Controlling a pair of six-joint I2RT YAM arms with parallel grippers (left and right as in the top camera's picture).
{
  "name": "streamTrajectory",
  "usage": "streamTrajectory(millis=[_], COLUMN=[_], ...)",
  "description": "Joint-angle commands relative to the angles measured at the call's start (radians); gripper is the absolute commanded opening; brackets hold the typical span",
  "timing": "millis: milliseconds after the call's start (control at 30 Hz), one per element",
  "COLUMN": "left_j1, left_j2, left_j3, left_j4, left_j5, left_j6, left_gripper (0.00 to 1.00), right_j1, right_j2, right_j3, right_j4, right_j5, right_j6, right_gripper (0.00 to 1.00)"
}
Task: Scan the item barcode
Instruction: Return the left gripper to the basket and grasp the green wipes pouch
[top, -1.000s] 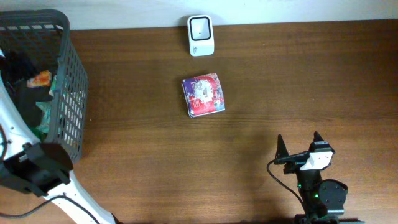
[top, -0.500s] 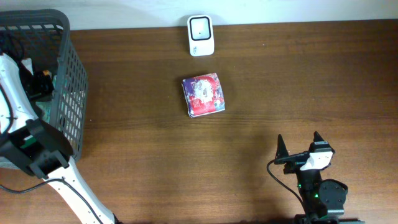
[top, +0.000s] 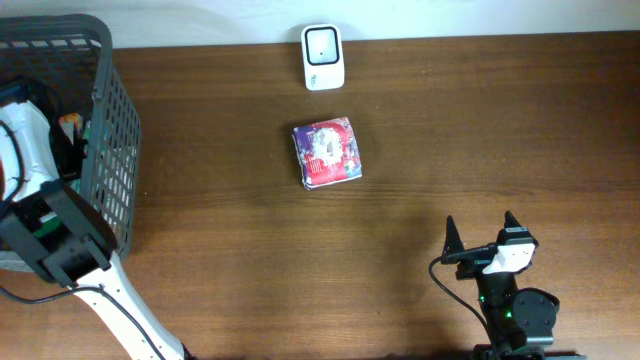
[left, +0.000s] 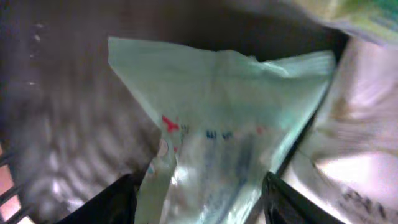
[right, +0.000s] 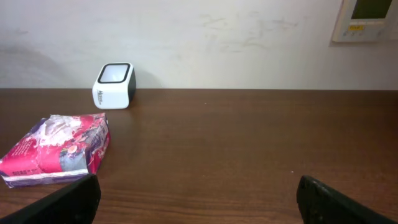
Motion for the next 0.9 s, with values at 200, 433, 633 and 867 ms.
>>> streamTrajectory(millis=[200, 433, 633, 867], left_j1=[0.004, 0.004, 0.004, -0.045], left_j2=[0.074, 0.072, 0.039, -0.188], left_j3=[-0.059, 0.314, 0.900, 0.922], left_j4=[0.011, -0.168, -0.288, -0.186], left_j5=[-0.013, -0.012, 0.295, 0.689], left_j6=[0.008, -0.293, -0.487, -0.487], left_gripper=[0.00, 0.00, 0.00, 0.00], right_j1=[0.008, 0.008, 0.008, 0.008], right_j2=[-0.008, -0.008, -0.008, -0.008], right_j3=[-0.009, -0.009, -0.009, -0.009], right_j4=[-0.001, -0.001, -0.001, -0.001], right_j5=[0.005, 0.005, 0.005, 0.005], right_j6=[0.005, 0.005, 0.005, 0.005], right_gripper=[0.99, 0.99, 0.99, 0.99])
